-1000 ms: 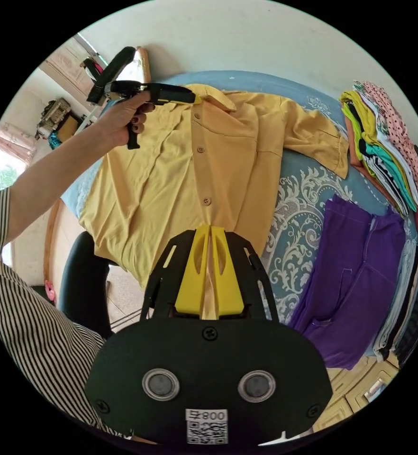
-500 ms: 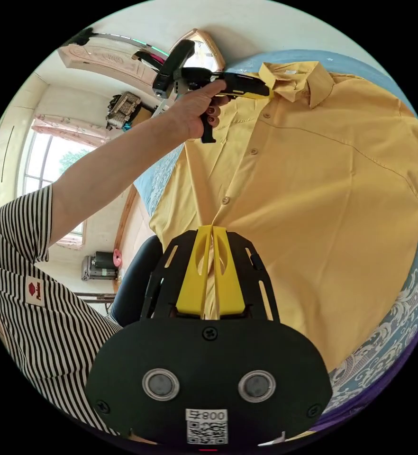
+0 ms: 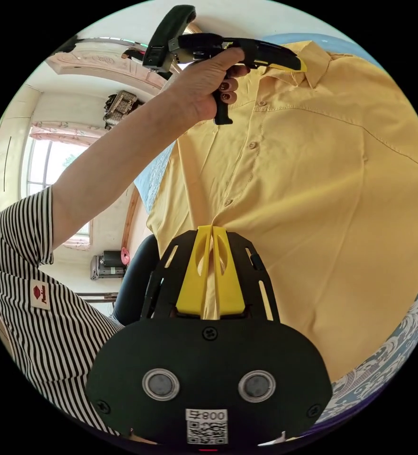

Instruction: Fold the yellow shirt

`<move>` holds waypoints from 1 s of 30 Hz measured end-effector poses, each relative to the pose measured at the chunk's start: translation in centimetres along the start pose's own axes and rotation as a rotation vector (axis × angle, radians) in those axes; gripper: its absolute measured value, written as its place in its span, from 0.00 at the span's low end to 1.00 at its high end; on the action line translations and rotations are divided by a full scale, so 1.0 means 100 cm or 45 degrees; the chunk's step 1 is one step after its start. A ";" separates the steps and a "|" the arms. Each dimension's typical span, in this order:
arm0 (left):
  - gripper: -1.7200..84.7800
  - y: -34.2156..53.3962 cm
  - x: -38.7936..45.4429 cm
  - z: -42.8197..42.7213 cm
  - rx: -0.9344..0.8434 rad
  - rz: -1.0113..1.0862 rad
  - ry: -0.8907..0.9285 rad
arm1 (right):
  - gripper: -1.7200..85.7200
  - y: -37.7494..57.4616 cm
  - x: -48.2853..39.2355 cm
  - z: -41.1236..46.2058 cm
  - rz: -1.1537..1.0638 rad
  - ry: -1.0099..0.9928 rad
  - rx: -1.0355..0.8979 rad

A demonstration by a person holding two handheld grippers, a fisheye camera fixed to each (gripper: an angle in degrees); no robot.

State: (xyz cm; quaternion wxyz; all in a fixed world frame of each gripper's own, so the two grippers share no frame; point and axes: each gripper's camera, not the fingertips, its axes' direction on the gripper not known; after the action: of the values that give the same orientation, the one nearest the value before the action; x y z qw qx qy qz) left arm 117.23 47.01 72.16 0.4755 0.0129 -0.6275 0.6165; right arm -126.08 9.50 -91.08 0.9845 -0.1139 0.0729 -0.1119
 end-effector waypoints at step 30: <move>0.09 0.057 -0.067 0.004 0.006 -0.235 -0.008 | 0.03 -0.067 -0.002 0.030 -0.024 -0.037 -0.015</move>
State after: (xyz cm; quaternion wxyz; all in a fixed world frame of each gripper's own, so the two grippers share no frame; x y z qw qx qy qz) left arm 117.20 44.26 63.78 0.5283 0.0736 -0.6238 0.5713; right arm -127.13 3.84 -86.57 0.9836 -0.1222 0.0580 -0.1190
